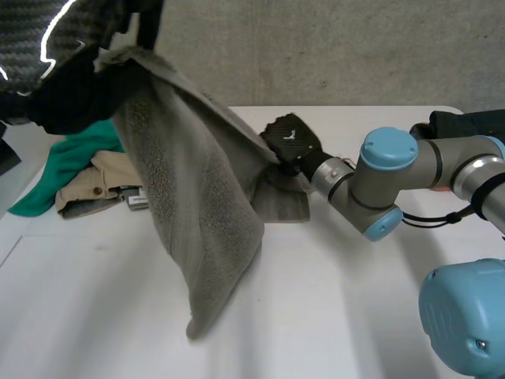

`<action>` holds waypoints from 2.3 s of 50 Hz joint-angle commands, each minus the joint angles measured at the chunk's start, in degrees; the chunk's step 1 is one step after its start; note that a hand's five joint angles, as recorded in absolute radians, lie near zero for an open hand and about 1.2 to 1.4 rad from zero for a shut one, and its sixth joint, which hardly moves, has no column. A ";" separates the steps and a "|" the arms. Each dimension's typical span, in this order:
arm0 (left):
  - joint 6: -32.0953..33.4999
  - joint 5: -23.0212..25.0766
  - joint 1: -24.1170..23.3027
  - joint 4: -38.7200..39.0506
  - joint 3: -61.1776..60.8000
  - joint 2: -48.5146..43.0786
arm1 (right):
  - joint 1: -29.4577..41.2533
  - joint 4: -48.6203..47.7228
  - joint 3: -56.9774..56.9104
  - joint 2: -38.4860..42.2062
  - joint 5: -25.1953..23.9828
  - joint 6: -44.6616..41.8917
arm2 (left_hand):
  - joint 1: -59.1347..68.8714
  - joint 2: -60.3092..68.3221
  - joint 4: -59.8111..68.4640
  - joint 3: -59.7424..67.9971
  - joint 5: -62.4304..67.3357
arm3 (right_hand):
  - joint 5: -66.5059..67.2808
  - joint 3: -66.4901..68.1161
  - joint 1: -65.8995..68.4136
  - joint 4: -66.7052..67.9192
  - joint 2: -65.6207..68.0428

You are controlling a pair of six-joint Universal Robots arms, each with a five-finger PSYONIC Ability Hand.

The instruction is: Fold the laundry.

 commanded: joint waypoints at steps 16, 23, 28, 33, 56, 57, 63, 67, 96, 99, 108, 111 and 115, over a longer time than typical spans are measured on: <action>-3.56 -7.56 11.62 -3.91 9.96 -23.76 | -14.93 29.15 25.09 -46.21 1.14 -3.96 | 13.76 11.31 11.45 11.75 13.16 | 13.25 12.00 14.63 11.60 12.42; 0.57 -9.50 9.16 -10.77 15.93 -40.72 | -16.87 41.81 27.48 -47.82 0.69 -10.20 | 13.76 11.31 11.45 11.75 13.16 | 13.25 12.00 14.63 11.60 12.42; 4.35 -12.31 5.73 -13.85 22.61 -52.08 | -15.82 46.84 27.48 -42.81 1.22 -16.53 | 13.76 11.31 11.45 11.75 13.16 | 13.25 12.00 14.63 11.60 12.42; 6.02 -17.93 4.06 -14.56 33.24 -62.80 | -14.24 46.67 25.55 -35.96 3.41 -20.93 | 13.76 11.31 11.45 11.75 13.16 | 13.25 12.00 14.63 11.60 12.42; -0.57 -31.30 -3.15 6.53 77.39 -68.19 | -12.30 -4.13 7.61 -33.39 17.13 0.33 | 13.76 11.31 11.45 11.75 13.16 | 13.25 12.00 14.63 11.60 12.42; -0.57 -31.30 -3.06 6.53 76.16 -67.57 | -12.30 -3.87 8.66 -34.01 16.86 0.33 | 13.76 11.31 11.45 11.75 13.16 | 13.25 12.00 14.63 11.60 12.42; -1.01 -31.83 -1.48 6.97 59.21 -61.42 | -13.00 3.77 19.38 -38.32 14.49 0.68 | 13.76 11.31 11.45 11.75 13.16 | 13.25 12.00 14.63 11.60 12.42; -1.44 -30.42 -1.13 9.25 46.03 -58.17 | -13.71 7.46 27.20 -39.73 11.77 0.68 | 13.76 11.31 11.45 11.75 13.16 | 13.25 12.00 14.63 11.60 12.42; -1.01 -22.77 6.08 15.59 16.39 -56.40 | -17.75 13.18 40.32 -26.63 21.34 9.47 | 13.76 11.31 11.45 11.75 13.16 | -26.81 -28.06 -25.42 -28.45 -27.64; -0.39 -22.86 5.73 14.36 15.77 -56.05 | -18.45 15.72 40.31 -27.25 23.01 10.26 | 13.76 11.31 11.45 11.75 13.16 | -26.81 -28.06 -25.42 -28.45 -27.64; 2.51 -22.86 5.81 10.93 12.88 -52.98 | -22.76 23.81 41.10 -29.88 20.30 9.30 | 13.76 11.31 11.45 11.75 13.16 | -21.10 -22.35 -19.72 -22.75 -21.93; 3.39 -22.86 6.08 10.31 12.00 -51.84 | -23.46 24.78 41.37 -30.41 19.33 8.51 | 13.76 11.31 11.45 11.75 13.16 | -5.19 -6.44 -3.81 -6.84 -6.02; 5.75 -22.77 6.43 6.90 9.80 -49.03 | -25.48 26.01 43.12 -33.12 14.42 4.57 | 13.76 11.31 11.45 11.75 13.16 | 13.25 12.00 14.63 11.60 12.42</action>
